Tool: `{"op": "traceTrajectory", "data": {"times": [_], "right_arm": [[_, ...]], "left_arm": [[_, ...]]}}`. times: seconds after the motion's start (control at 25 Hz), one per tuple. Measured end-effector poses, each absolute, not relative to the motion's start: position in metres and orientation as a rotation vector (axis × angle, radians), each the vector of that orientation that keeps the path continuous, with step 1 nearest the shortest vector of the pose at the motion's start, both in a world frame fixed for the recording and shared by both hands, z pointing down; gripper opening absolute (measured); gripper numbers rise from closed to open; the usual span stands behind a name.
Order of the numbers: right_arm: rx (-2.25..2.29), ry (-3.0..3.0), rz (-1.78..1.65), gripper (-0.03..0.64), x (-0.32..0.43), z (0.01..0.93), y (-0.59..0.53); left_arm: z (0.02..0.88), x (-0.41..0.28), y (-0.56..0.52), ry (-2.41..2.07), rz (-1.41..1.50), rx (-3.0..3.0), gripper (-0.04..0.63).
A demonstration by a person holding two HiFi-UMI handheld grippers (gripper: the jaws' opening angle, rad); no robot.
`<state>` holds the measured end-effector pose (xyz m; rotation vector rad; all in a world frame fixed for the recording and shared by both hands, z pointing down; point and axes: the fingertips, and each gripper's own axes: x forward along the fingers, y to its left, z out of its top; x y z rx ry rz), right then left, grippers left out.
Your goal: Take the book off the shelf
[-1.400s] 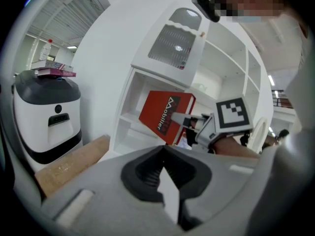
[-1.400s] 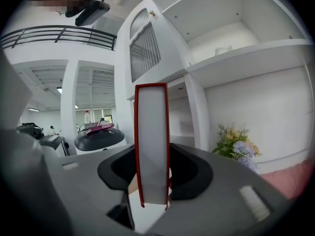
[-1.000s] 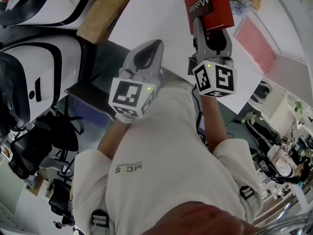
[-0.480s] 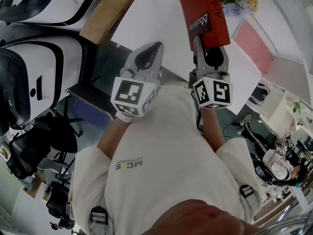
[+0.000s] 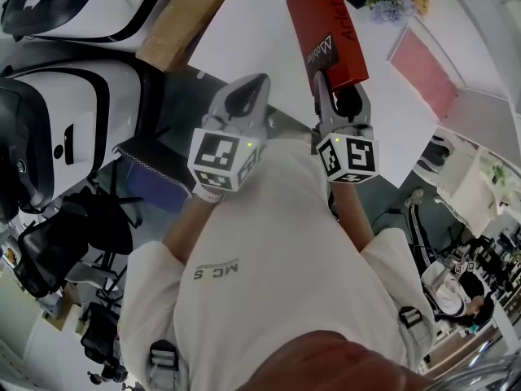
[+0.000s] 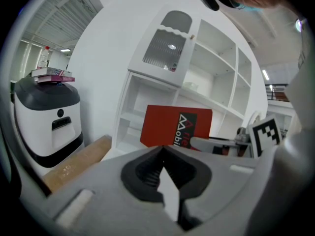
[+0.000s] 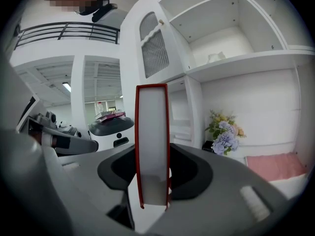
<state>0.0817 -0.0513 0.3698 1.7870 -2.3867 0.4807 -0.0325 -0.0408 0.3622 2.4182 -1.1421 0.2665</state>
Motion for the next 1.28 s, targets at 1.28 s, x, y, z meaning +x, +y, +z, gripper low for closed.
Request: {"op": "traceTrajectory", "data": {"times": [1.28], "right_arm": [[1.805,-2.335,0.495,0.170,0.084,0.377,-0.022]], "left_arm": [[0.362,-0.036,-0.019,-1.118,0.295,2.429,0.000]]}}
